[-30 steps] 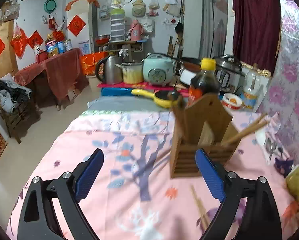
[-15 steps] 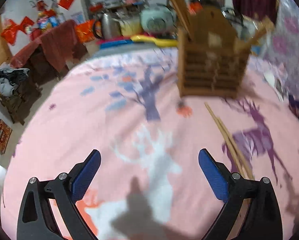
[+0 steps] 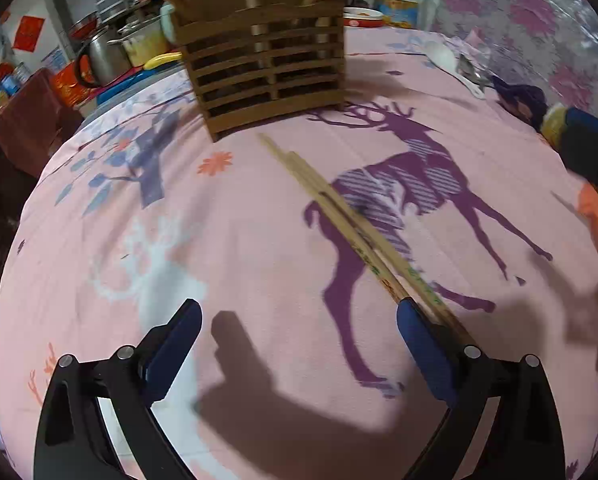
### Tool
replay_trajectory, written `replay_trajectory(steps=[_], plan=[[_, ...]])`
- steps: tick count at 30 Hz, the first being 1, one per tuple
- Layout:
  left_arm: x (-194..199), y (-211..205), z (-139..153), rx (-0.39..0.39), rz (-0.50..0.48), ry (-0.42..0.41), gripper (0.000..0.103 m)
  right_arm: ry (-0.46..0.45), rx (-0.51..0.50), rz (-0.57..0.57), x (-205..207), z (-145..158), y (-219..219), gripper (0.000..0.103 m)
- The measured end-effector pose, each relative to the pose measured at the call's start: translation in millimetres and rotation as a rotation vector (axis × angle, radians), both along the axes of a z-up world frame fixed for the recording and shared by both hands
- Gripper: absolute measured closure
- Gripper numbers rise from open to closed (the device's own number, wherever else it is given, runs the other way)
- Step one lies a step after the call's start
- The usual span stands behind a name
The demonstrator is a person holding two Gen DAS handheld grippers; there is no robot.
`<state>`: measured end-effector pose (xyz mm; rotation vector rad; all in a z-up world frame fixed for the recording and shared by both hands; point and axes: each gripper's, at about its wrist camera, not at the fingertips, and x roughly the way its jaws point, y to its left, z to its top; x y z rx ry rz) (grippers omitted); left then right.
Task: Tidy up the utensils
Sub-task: 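Withdraw both open grippers back over the remaining chopsticks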
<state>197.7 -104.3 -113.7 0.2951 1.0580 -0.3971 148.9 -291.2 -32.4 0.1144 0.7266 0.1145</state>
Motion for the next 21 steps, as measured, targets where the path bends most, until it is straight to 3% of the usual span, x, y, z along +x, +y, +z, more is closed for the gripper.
replay_trajectory(steps=[6, 13, 18, 21], plan=[[-3.4, -4.8, 2.5, -0.034, -0.021, 0.006, 0.007, 0.02, 0.074, -0.033, 3.4, -0.4, -14.9, 0.006], [4.1, -6.3, 12.0, -0.125, -0.002, 0.025, 0.007, 0.035, 0.118, -0.039, 5.4, -1.1, -20.3, 0.006], [15.7, -6.8, 0.2, -0.046, 0.062, 0.036, 0.007, 0.035, 0.123, -0.05, 5.4, -0.9, -22.8, 0.006], [28.8, 17.8, 0.9, -0.071, 0.156, 0.049, 0.007, 0.043, 0.135, -0.048, 6.0, -1.6, -24.5, 0.006]])
